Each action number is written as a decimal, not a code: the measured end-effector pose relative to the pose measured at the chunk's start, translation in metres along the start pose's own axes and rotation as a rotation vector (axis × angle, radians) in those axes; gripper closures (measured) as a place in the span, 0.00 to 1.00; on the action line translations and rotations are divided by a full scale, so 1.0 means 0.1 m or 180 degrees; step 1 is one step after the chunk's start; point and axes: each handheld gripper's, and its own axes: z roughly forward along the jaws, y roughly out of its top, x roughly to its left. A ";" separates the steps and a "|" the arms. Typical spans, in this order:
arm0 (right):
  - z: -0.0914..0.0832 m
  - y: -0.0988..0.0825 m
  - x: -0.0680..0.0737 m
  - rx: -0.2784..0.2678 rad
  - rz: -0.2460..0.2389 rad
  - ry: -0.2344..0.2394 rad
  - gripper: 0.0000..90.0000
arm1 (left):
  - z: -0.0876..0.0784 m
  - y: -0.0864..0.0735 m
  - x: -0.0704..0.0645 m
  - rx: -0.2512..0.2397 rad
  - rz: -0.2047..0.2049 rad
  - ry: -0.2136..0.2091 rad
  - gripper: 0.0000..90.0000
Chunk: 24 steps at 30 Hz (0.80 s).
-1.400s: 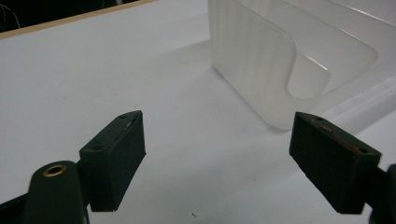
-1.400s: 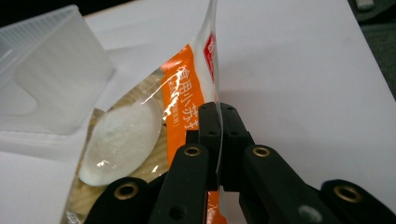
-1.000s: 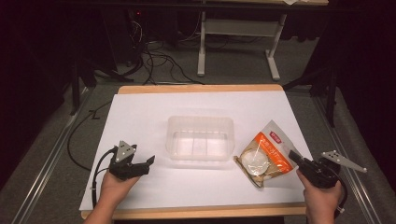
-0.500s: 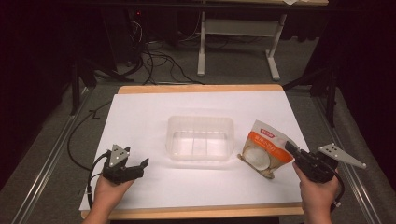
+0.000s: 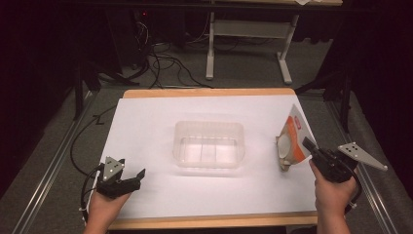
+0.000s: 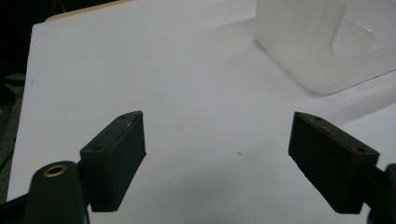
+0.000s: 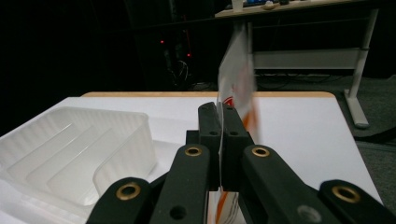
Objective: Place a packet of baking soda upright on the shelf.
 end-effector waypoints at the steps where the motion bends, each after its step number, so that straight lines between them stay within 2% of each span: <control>1: 0.01 0.00 0.01 0.0014 -0.0020 -0.0006 1.00 | 0.00 0.00 0.00 -0.0001 0.0000 0.0001 0.21; 3: 0.02 -0.02 0.02 0.0055 -0.0075 -0.0032 1.00 | 0.00 0.00 -0.01 -0.0011 0.0005 -0.0001 0.21; 7: -0.03 -0.03 0.05 0.0025 -0.0105 -0.0063 1.00 | 0.01 0.02 -0.03 -0.0024 0.0057 -0.0020 0.21; 11: -0.05 -0.04 0.11 0.0074 -0.0320 -0.0109 1.00 | 0.04 0.06 -0.04 -0.0078 0.0094 -0.0063 0.21; 15: -0.04 -0.07 0.13 0.0091 -0.0339 -0.0115 1.00 | 0.07 0.08 -0.07 -0.0079 0.0109 -0.0108 0.21; 18: -0.02 -0.14 0.13 0.0090 -0.0260 -0.0047 0.95 | 0.07 0.10 -0.09 -0.0099 0.0153 -0.0125 0.22; 20: 0.02 -0.19 0.16 0.0149 -0.0281 -0.0117 0.86 | 0.08 0.11 -0.10 -0.0103 0.0175 -0.0136 0.22; 23: 0.08 -0.25 0.15 0.0217 -0.0259 -0.0196 0.82 | 0.11 0.12 -0.09 -0.0102 0.0191 -0.0151 0.22; 24: 0.11 -0.28 0.13 0.0261 -0.0205 -0.0221 0.81 | 0.11 0.12 -0.09 -0.0101 0.0192 -0.0158 0.22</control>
